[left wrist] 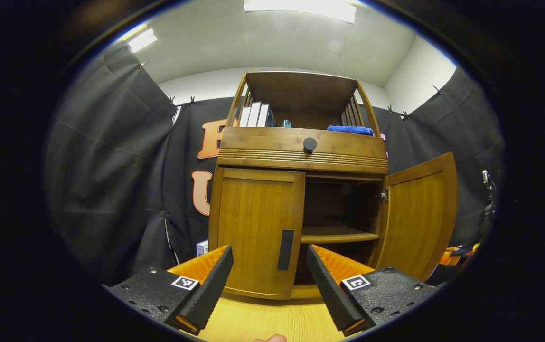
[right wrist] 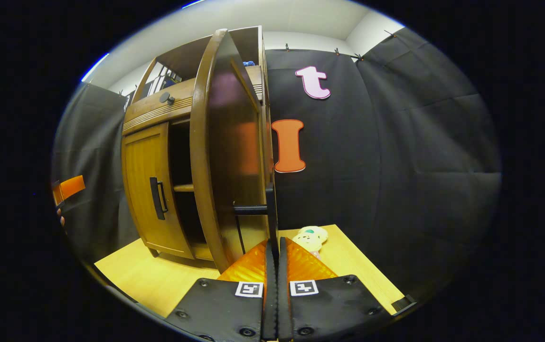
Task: Open the right door of the double-door shoe cabinet with the right hand, and open the left door with the left hand.
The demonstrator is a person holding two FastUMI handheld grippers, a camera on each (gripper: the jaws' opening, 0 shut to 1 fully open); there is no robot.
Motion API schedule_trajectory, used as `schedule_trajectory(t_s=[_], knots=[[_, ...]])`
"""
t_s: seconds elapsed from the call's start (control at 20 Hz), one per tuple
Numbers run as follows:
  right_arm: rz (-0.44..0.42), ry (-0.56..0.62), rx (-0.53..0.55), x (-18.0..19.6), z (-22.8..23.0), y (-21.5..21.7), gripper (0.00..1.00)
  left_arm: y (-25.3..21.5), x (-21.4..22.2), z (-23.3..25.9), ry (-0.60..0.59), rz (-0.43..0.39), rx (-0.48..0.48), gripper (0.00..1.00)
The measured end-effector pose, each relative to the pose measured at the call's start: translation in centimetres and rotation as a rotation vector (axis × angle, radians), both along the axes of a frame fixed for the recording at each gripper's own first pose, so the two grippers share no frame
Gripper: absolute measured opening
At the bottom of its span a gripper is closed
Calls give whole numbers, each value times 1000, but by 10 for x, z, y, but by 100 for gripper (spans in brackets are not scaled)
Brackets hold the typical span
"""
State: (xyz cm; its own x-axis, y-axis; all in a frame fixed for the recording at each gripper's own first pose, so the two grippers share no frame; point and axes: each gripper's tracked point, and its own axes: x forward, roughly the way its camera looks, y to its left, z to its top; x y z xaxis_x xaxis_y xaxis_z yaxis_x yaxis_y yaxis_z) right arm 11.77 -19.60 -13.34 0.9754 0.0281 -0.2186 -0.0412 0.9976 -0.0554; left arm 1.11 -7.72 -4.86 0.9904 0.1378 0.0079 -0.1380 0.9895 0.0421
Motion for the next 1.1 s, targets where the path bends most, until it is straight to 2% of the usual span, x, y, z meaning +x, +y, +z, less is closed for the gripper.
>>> schedule_trajectory(t_s=[0.05, 0.1, 0.2, 0.3, 0.35, 0.4, 0.45, 0.5, 0.6, 0.65, 0.7, 0.85, 0.95, 1.0, 1.05, 1.1], knots=[[14, -6, -9, -1, -1, -3, 1, 1, 0, 0, 1, 4, 2, 92], [25, -8, -6, 0, 0, -8, 14, 2, -1, 0, 1, 9, 3, 92], [43, 1, 13, 1, -1, -18, 1, 4, -5, 0, -1, 18, -1, 92], [64, 5, 5, 2, 0, -22, 14, 7, -6, 0, -2, 27, -4, 92], [75, 8, 4, 3, 1, -23, 14, 9, -7, 0, -1, 31, -5, 95], [84, 11, 8, 4, 1, -26, 14, 11, -8, 1, 0, 35, -7, 92], [94, 14, 14, 4, 1, -29, 14, 12, -9, 1, 0, 37, -11, 95], [110, 20, 20, 5, 0, -30, 7, 13, -11, -1, 0, 39, -16, 95], [132, 39, 32, 4, -3, -33, 2, 15, -12, -2, 2, 42, -24, 95], [137, 60, 35, 3, -8, -33, 7, 15, -13, -3, 5, 40, -28, 95], [143, 84, 32, 1, -16, -32, 7, 15, -14, -4, 6, 37, -32, 95], [118, 86, 49, -11, -19, -36, 8, 16, -9, -7, 15, 26, -43, 92], [84, 89, 61, -23, -19, -38, 8, 16, -7, -7, 16, 19, -45, 94], [67, 90, 61, -30, -19, -38, 14, 16, -6, -9, 18, 15, -46, 92], [53, 85, 57, -39, -17, -38, 1, 16, -4, -9, 20, 13, -45, 95], [36, 75, 51, -46, -13, -38, 1, 17, -3, -10, 21, 13, -46, 95]])
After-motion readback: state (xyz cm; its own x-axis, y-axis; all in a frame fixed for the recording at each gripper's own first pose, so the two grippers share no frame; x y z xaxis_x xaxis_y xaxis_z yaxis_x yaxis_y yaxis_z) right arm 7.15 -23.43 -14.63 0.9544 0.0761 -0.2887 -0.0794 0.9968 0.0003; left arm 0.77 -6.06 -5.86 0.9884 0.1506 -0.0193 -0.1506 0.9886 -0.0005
